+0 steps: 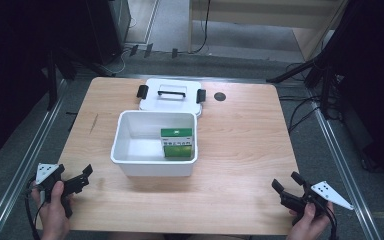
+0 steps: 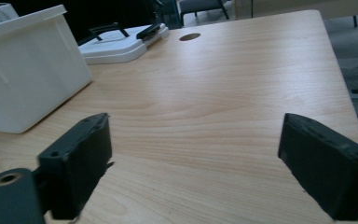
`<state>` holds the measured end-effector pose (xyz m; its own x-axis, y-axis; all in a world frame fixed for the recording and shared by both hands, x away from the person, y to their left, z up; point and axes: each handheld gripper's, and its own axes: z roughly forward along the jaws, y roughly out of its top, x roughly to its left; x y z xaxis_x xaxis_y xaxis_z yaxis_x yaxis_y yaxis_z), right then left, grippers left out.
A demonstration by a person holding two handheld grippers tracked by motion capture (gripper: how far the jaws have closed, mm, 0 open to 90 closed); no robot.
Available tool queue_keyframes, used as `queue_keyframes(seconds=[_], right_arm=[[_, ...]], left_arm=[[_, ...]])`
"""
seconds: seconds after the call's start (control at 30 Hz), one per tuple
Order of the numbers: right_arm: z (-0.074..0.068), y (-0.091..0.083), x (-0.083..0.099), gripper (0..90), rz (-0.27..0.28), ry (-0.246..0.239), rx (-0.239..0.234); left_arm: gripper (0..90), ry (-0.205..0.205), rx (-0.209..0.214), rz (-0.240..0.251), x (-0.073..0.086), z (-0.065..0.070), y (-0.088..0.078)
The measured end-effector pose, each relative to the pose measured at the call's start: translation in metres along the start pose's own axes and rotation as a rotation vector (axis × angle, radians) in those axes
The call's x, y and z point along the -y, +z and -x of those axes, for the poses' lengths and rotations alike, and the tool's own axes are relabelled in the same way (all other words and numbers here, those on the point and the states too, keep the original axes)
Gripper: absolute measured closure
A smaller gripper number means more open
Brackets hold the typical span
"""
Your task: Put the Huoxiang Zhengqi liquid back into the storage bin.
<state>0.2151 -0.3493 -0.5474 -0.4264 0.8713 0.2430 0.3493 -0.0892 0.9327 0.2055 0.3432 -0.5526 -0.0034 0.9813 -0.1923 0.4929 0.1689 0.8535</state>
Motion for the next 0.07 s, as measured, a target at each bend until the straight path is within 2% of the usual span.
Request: queue_keyframes(seconds=[0.03,0.07], right_arm=[[-0.0003,-0.0004,0.0002,15.2,0.003,0.006,0.005],[-0.0003,-0.0007,0.0002,12.0,0.008,0.012,0.019]], left_arm=[[0.1,-0.003,0.000,0.001,0.0000,0.0002,0.0004],[0.1,-0.004,0.001,0.003,-0.0001,0.0001,0.0004]])
